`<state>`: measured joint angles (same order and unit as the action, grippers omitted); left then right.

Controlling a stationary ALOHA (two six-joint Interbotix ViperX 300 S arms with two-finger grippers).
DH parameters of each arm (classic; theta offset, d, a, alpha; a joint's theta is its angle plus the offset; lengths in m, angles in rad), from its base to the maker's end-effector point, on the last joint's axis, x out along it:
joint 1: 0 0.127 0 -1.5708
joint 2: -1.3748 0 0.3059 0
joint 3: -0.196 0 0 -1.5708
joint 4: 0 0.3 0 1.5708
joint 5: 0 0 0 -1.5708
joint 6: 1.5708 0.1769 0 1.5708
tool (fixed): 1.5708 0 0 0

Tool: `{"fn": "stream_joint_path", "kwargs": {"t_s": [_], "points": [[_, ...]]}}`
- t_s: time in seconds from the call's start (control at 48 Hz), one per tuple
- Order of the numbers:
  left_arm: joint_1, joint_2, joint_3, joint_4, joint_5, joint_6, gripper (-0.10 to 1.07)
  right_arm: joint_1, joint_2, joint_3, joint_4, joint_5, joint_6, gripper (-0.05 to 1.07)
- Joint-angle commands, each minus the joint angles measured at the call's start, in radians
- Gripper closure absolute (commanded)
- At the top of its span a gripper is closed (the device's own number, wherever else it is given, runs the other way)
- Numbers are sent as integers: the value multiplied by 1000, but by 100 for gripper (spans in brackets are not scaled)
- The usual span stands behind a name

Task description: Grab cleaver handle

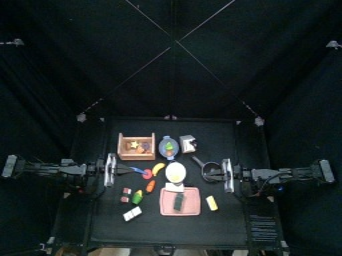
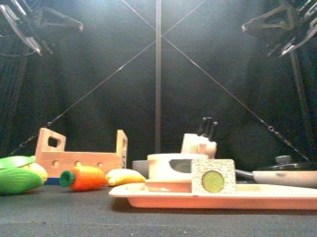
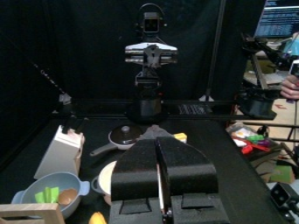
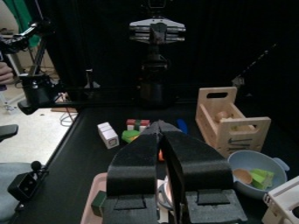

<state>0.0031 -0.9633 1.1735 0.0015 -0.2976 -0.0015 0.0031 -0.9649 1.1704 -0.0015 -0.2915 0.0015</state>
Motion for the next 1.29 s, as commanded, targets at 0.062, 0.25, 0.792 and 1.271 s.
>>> {"fn": "stream_joint_path", "kwargs": {"t_s": [0.062, 0.25, 0.792, 1.271], "points": [[-26, 44, -3, -9, -51, 0, 102, -31, 44, -20, 15, -8, 25, 101], [-31, 130, -15, -11, -92, 0, 100, -64, 167, -21, 34, -6, 98, 100], [-51, 313, -11, -14, -192, -3, 100, -83, 531, -109, 29, 187, 209, 99], [-60, 339, -8, -14, -193, -3, 100, -51, 796, -199, 29, 259, 209, 48]]}}
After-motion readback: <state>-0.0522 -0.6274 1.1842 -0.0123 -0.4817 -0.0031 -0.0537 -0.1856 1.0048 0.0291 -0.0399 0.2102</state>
